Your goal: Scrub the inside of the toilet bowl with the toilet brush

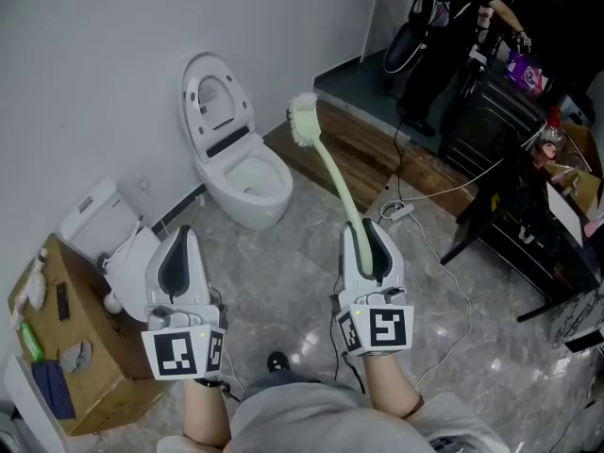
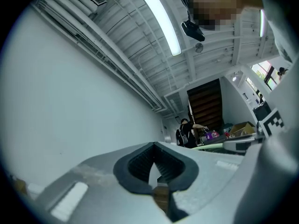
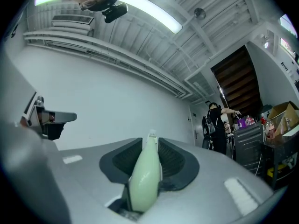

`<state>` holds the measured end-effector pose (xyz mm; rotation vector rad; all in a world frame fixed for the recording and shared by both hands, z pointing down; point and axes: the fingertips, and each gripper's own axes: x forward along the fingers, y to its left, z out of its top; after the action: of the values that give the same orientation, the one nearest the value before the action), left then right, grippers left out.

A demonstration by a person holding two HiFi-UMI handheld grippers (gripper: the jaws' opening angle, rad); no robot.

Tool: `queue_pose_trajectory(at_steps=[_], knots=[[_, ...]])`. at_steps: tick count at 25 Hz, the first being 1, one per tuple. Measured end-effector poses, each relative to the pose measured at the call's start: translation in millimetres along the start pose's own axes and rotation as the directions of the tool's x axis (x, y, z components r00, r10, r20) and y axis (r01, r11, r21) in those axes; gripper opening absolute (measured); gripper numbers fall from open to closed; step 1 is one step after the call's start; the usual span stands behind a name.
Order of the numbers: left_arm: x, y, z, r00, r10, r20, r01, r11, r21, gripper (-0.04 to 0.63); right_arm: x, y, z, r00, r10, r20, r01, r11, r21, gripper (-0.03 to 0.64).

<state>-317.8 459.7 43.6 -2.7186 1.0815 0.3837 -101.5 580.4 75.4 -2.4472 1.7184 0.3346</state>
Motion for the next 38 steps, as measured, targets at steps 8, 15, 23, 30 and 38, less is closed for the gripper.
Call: queue_pose_trajectory(at_steps=[8, 15, 23, 30, 38], knots=[[33, 23, -16, 1.000, -0.029, -0.003, 0.029, 1.000, -0.001, 0.003, 35, 10, -16, 1.000, -0.010, 0.009, 0.009, 0.999, 0.031, 0.106], [49, 35, -30, 0.998, -0.056, -0.007, 0.056, 0.998, -0.016, 0.003, 47, 17, -24, 1.000, -0.020, 0.015, 0.019, 0.998, 0.052, 0.106], [73, 45, -44, 0.998, -0.064, -0.013, 0.063, 0.998, -0.025, 0.003, 71, 10, -32, 0.999, -0.041, 0.009, 0.041, 0.999, 0.021, 0.107], [114, 66, -61, 0.999, -0.031, -0.020, 0.031, 0.999, -0.015, 0.003, 124, 2, -49, 1.000, -0.025, 0.005, 0.025, 0.999, 0.026, 0.107], [189, 82, -78, 1.000, -0.004, -0.003, 0.004, 1.000, -0.013, 0.003, 206, -16, -61, 1.000, 0.006, 0.018, -0.006, 1.000, 0.008, 0.107]])
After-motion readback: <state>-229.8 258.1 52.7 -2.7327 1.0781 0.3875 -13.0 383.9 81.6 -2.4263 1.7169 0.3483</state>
